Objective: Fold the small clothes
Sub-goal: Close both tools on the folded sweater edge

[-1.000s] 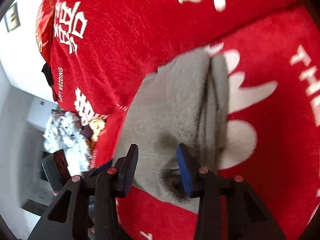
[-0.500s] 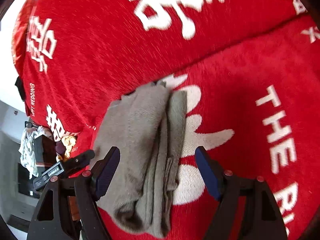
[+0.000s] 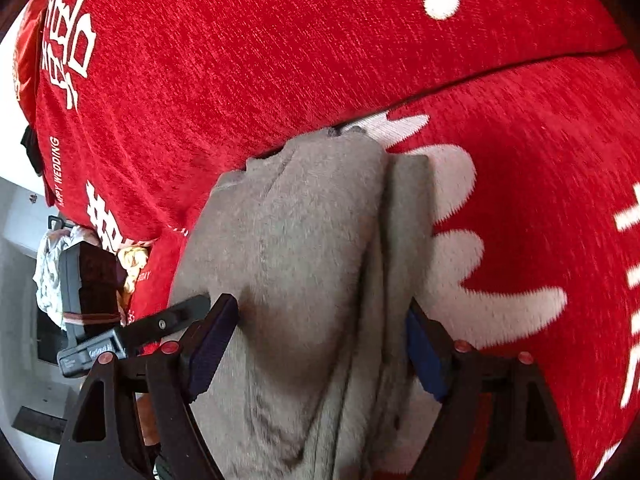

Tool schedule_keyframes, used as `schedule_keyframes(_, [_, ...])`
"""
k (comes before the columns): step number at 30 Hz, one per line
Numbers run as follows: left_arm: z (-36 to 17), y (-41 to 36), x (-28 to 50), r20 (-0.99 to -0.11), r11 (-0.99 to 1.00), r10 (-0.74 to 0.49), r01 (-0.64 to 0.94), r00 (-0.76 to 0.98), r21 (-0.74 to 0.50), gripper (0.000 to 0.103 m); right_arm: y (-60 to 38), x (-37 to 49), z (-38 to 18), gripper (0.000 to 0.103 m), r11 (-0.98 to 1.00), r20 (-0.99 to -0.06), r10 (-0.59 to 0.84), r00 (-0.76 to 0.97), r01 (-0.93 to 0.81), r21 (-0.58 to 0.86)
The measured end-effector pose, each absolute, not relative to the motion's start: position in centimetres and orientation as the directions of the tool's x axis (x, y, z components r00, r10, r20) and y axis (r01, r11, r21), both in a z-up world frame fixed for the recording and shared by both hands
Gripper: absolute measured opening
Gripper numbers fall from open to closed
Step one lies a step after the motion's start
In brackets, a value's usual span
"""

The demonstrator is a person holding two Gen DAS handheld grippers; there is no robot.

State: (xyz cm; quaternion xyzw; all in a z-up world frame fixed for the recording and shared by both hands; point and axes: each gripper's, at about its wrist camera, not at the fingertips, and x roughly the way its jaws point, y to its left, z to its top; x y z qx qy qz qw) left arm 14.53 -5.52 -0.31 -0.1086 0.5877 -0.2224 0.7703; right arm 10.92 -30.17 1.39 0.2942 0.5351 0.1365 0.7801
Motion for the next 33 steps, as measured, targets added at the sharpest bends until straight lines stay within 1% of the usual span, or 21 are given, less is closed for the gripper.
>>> schedule_keyframes(5, [-0.5,-5.7,14.8,-0.853,0.87,-0.482,0.23,0.202,-0.437,0.094,-30.3,11.2,1.0,0.083,0.781,-0.738,0.534,0.414,0.095,0.618])
schedule_keyframes(9, [-0.5,-6.1,14.3,-0.857,0.863,-0.475,0.295,0.201,-0.409,0.094,-30.0,10.4,1.3,0.083,0.792,-0.739,0.533,0.412,0.064,0.607])
schedule_keyframes(10, [-0.5,-6.2,14.2,-0.858,0.868,-0.469,0.291,0.211,-0.403,0.093,-29.9,10.1,1.3,0.083,0.79,-0.737,0.539,0.408,0.058,0.61])
schedule_keyframes(11, [-0.4,-6.4,14.1,-0.858,0.871,-0.465,0.288,0.218,-0.398,0.086,-29.6,9.8,1.4,0.081,0.798,-0.741,0.537,0.403,0.041,0.601])
schedule_keyframes(12, [-0.1,-6.9,13.8,-0.855,0.868,-0.467,0.3,0.225,-0.395,0.072,-28.9,9.7,1.5,0.064,0.818,-0.756,0.521,0.397,0.021,0.575])
schedule_keyframes(13, [0.4,-7.1,13.5,-0.857,0.875,-0.454,0.307,0.246,-0.375,0.061,-28.2,9.6,1.6,0.043,0.843,-0.777,0.497,0.386,0.0,0.539])
schedule_keyframes(14, [1.0,-7.4,13.1,-0.856,0.88,-0.44,0.321,0.27,-0.351,0.056,-27.9,9.6,1.7,0.039,0.832,-0.772,0.514,0.374,0.0,0.554])
schedule_keyframes(15, [1.4,-7.7,12.8,-0.857,0.883,-0.429,0.331,0.287,-0.331,0.047,-27.8,9.6,2.0,0.035,0.828,-0.766,0.517,0.381,0.004,0.561])
schedule_keyframes(16, [2.1,-8.0,12.2,-0.86,0.89,-0.408,0.344,0.307,-0.299,0.044,-27.5,9.4,2.6,0.034,0.841,-0.772,0.502,0.391,-0.014,0.54])
schedule_keyframes(17, [2.4,-8.0,12.0,-0.863,0.895,-0.395,0.345,0.315,-0.284,0.043,-26.9,9.2,3.4,0.034,0.861,-0.78,0.479,0.403,-0.041,0.507])
schedule_keyframes(22, [3.4,-7.7,10.2,-0.871,0.911,-0.356,0.332,0.339,-0.243,0.042,-24.8,7.8,5.7,0.033,0.898,-0.795,0.425,0.434,-0.092,0.43])
schedule_keyframes(33, [4.4,-7.1,5.2,-0.877,0.918,-0.32,0.346,0.359,-0.194,0.042,-22.7,4.1,7.5,0.033,0.92,-0.81,0.385,0.442,-0.12,0.372])
